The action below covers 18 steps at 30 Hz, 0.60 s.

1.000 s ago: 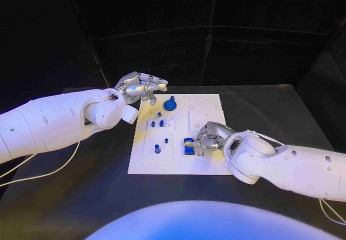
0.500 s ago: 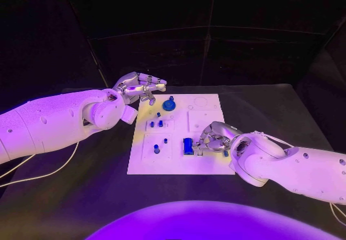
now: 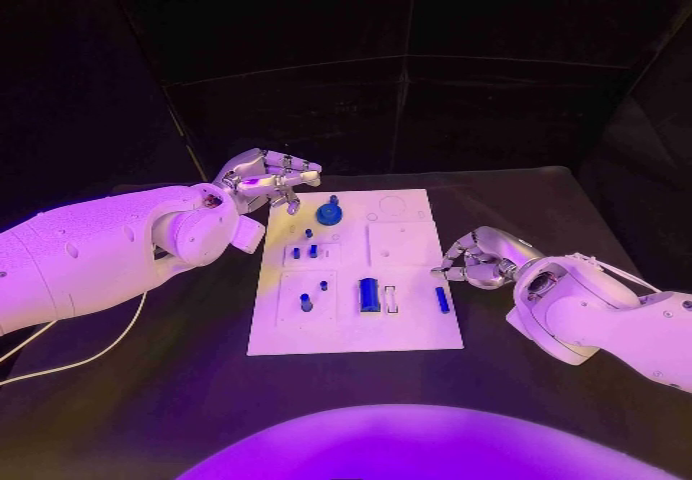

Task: Assemble the parts on the task board

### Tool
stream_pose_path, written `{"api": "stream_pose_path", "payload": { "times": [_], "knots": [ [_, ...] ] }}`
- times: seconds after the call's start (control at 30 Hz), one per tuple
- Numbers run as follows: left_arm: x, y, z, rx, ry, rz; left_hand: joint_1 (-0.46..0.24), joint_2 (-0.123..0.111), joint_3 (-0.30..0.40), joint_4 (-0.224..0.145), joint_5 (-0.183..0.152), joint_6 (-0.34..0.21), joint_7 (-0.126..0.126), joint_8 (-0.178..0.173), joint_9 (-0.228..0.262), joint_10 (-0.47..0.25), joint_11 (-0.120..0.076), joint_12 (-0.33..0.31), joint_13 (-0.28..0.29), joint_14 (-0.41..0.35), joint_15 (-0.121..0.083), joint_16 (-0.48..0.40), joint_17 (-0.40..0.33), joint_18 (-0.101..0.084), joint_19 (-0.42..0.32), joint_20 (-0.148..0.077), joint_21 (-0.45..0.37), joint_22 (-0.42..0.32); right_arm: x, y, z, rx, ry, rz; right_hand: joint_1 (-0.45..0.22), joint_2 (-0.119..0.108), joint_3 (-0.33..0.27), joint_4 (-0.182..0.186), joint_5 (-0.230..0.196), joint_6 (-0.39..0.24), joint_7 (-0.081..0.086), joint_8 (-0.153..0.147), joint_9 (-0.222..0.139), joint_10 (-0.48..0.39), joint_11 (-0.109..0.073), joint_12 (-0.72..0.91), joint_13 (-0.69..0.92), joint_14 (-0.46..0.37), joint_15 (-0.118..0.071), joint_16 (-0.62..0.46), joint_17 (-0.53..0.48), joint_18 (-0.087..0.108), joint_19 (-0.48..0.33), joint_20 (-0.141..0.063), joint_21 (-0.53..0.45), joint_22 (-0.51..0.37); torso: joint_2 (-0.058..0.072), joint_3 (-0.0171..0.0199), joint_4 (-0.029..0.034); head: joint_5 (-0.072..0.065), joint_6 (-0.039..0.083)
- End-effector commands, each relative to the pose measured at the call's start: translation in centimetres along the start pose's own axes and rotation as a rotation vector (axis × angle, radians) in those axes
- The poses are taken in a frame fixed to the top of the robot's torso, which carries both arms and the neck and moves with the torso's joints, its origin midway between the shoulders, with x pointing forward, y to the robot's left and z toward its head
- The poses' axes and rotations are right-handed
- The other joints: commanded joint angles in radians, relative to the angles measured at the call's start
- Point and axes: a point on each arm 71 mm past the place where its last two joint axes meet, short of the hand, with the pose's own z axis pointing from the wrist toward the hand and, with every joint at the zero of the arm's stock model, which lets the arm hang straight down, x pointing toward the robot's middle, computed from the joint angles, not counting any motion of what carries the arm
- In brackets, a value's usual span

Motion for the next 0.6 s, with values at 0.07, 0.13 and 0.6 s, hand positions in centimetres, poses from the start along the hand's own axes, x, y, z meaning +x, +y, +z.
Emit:
{"api": "stream_pose_path", "payload": {
  "times": [0.07,0.13,0.6],
  "knots": [
    [0.1,-0.1,0.1,0.007,0.009,-0.007,0.000,0.008,-0.005,0.000,-0.001,-0.006,-0.002,0.002,-0.001,-0.005,0.001,0.006,0.002,-0.008,0.002,0.002,-0.001,0.012,-0.004,0.006,-0.004,-0.001,-0.5,-0.2,-0.1,-0.039,-0.008,-0.026,0.011,0.007,-0.009,-0.003,0.005,-0.001,0.000,-0.011,-0.013,-0.011,-0.001,-0.011,-0.008,0.077,0.010,0.004,0.119,-0.009,0.004,0.005,0.003,0.063,0.002,0.0008,-0.0015,-0.007,0.003],
    [0.2,-0.1,0.1,0.007,0.011,-0.008,0.000,0.008,-0.005,0.000,-0.001,-0.006,-0.002,0.002,-0.001,-0.005,0.001,0.006,0.002,-0.008,0.002,0.002,-0.001,0.012,-0.004,0.006,-0.004,-0.001,-0.5,-0.5,-0.1,-0.033,-0.003,-0.052,0.018,0.008,-0.009,-0.006,0.009,0.006,-0.001,-0.015,-0.018,-0.011,-0.001,-0.012,-0.009,0.077,0.011,0.003,0.117,-0.009,0.004,0.006,0.002,0.062,0.001,0.0010,-0.0010,-0.010,0.000],
    [0.3,0.1,0.1,0.004,0.015,-0.010,-0.001,0.009,-0.006,0.001,-0.001,-0.007,-0.002,0.002,-0.001,-0.006,0.001,0.007,0.002,-0.008,0.002,0.002,-0.001,0.012,-0.004,0.006,-0.003,0.000,1.0,-1.5,0.9,0.028,0.112,-0.184,0.009,-0.006,-0.033,0.002,-0.011,0.030,-0.003,-0.022,-0.035,-0.024,-0.002,-0.034,-0.025,0.073,0.011,-0.005,0.103,-0.006,-0.004,0.007,-0.006,0.050,0.001,0.0000,0.0013,-0.021,-0.007]
  ]
}}
